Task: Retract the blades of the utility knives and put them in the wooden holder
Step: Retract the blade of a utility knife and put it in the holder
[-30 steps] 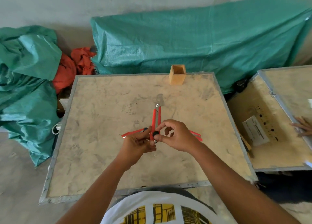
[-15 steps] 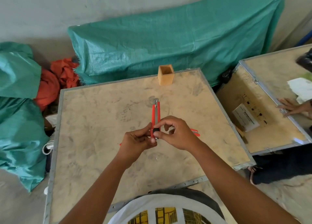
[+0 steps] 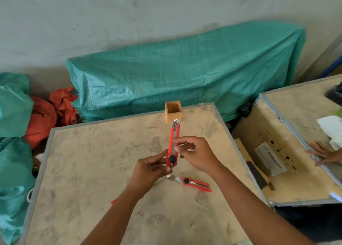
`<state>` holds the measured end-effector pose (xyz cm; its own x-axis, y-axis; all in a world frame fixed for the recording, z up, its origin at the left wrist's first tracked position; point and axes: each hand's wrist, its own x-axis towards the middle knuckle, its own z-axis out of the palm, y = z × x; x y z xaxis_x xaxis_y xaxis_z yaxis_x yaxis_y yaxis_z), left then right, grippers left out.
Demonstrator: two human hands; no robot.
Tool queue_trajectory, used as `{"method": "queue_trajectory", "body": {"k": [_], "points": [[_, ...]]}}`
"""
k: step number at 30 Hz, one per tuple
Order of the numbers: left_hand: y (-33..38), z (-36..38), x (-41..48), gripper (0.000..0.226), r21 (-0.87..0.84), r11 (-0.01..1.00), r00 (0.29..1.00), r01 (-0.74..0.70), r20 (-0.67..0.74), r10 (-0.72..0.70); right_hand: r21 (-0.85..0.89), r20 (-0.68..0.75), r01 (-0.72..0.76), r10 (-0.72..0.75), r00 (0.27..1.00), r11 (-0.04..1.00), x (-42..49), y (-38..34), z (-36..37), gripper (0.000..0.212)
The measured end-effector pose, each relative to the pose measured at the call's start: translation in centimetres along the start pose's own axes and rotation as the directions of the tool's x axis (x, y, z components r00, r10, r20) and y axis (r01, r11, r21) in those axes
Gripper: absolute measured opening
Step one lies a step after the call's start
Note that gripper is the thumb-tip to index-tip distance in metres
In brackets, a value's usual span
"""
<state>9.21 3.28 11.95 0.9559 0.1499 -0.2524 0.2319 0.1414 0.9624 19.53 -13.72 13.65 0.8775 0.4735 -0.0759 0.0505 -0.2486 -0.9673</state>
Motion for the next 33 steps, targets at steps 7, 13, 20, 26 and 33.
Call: {"method": "queue_trajectory", "body": {"k": [7, 13, 20, 26, 33], "points": [[3.9, 1.7, 12.8, 0.054, 0.136, 0.988, 0.994, 0.066, -0.097, -0.053, -0.159, -0.128, 0.082, -0.103, 0.986, 0.984, 12.4, 1.0, -5.0, 0.025], [4.2, 1.1, 23.8, 0.058, 0.406, 0.914, 0.999, 0.021, -0.050, -0.001, -0.262, -0.272, 0.083, -0.156, 0.950, 0.961, 22.7, 4.9, -5.5, 0.024], [0.8, 0.5, 30.9, 0.088, 0.693, 0.699, 0.982, 0.177, -0.167, -0.082, -0.414, -0.226, 0.147, -0.258, 0.939, 0.898, 27.6, 10.7, -4.4, 0.023], [-1.2, 0.6, 31.1, 0.060, 0.634, 0.765, 0.990, 0.109, -0.143, -0.023, -0.471, -0.196, 0.135, -0.252, 0.948, 0.872, 27.9, 12.7, -4.2, 0.025], [-0.7, 0.6, 29.7, 0.068, 0.559, 0.810, 0.974, 0.177, -0.218, -0.062, -0.466, -0.171, 0.160, -0.266, 0.949, 0.870, 26.0, 11.4, -3.9, 0.032]]}}
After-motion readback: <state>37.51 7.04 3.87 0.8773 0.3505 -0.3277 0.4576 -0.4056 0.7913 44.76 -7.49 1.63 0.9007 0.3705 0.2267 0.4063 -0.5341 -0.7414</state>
